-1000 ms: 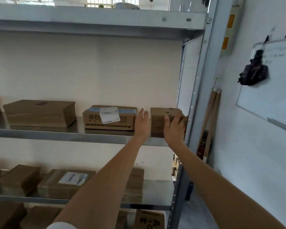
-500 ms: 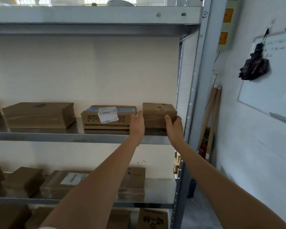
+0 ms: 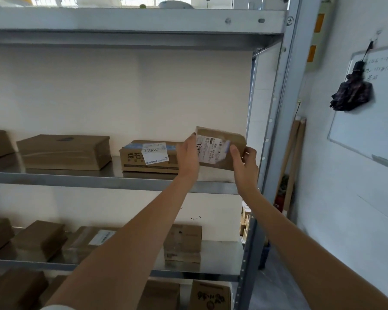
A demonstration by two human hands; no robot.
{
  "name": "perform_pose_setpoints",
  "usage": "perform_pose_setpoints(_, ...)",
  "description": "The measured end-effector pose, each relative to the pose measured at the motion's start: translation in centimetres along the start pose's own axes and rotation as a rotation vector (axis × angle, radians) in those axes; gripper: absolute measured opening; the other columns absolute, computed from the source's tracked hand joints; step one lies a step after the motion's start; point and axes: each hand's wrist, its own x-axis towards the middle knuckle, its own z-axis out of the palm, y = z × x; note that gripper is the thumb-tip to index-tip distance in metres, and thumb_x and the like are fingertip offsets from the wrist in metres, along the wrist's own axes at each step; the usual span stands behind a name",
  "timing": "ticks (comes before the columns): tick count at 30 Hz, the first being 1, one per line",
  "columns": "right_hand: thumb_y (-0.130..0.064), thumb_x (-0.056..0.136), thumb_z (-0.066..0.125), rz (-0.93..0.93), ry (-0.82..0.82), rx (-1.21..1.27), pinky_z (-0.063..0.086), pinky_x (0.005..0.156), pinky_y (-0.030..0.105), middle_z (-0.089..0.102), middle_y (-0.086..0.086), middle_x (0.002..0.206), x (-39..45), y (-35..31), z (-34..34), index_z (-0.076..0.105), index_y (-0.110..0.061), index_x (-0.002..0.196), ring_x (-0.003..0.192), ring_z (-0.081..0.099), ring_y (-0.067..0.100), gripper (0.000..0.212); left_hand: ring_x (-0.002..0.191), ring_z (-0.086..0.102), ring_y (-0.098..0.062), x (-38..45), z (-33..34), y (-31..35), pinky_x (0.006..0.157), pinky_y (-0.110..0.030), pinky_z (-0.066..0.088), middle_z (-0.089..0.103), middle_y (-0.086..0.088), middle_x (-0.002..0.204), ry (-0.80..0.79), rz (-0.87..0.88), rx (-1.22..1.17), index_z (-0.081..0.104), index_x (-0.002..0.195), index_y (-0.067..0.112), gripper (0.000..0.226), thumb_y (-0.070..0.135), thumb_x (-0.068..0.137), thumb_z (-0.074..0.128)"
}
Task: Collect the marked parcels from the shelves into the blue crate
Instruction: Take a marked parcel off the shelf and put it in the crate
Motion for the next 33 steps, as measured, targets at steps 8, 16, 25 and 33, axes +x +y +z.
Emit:
perform_pose_setpoints(8, -0.034, 0.095, 0.057, -0.065, 0.01, 0.003, 0.05, 0.097, 0.033, 0.056, 0.0, 0.129, 0.4, -1.6, -0.2, 0.04, -0.021, 0.142, 0.115, 0.055, 0.014, 0.051, 0.112, 0.061, -0.035, -0.2, 0.0, -1.2, 0.091, -0.044, 0.051, 0.065, -0.017, 0.115, -0.088, -0.16, -0.203, 0.058, 0.117, 0.007, 0.033, 0.026, 0.101, 0.037)
perform_pose_setpoints(16, -0.021, 0.081, 0.075, -0.147, 0.044, -0.023, 0.054, 0.075, 0.019, 0.054, -0.002, 0.109, 2.9, -4.8, -0.5, 0.036, -0.014, 0.132, 0.098, 0.06, 0.015, 0.065, 0.109, 0.061, -0.023, -1.1, -0.7, -1.5, 0.082, -0.04, 0.058, 0.062, -0.008, 0.116, -0.24, -0.26, -0.062, 0.05, 0.11, 0.023, 0.032, 0.05, 0.093, 0.053)
perform_pose_setpoints(25, -0.048, 0.094, 0.053, 0.045, -0.136, 0.04, 0.053, 0.071, 0.021, 0.066, 0.0, 0.103, 2.5, -5.7, 0.1, 0.057, -0.015, 0.114, 0.088, 0.066, 0.007, 0.038, 0.086, 0.066, -0.02, -1.1, -0.5, -0.4, 0.055, -0.031, 0.057, 0.067, -0.005, 0.1, -0.131, -0.423, -0.113, 0.051, 0.116, 0.02, 0.049, 0.057, 0.086, 0.058)
perform_pose_setpoints(33, -0.068, 0.094, 0.029, 0.351, -0.329, 0.061, 0.051, 0.09, 0.029, 0.07, 0.006, 0.104, 1.6, -4.4, -0.7, 0.062, -0.026, 0.106, 0.096, 0.066, 0.018, 0.055, 0.097, 0.062, -0.02, -0.3, -2.3, 0.9, 0.065, -0.032, 0.052, 0.065, 0.003, 0.107, -0.327, -0.515, 0.042, 0.062, 0.104, 0.025, 0.067, 0.078, 0.086, 0.024)
